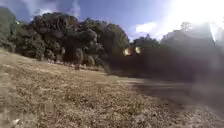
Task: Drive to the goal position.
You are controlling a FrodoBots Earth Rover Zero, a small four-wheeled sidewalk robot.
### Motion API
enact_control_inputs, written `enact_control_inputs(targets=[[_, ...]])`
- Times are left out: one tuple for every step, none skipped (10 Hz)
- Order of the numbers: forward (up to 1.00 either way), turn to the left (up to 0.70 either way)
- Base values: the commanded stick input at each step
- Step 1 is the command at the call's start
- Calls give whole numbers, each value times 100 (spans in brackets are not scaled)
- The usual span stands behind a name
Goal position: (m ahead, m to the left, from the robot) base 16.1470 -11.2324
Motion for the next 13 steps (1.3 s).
enact_control_inputs(targets=[[70, 0], [70, 0], [70, 0], [70, 0], [70, 0], [70, 0], [70, 0], [70, 0], [70, 0], [70, 0], [70, 0], [70, 0], [70, 0]])
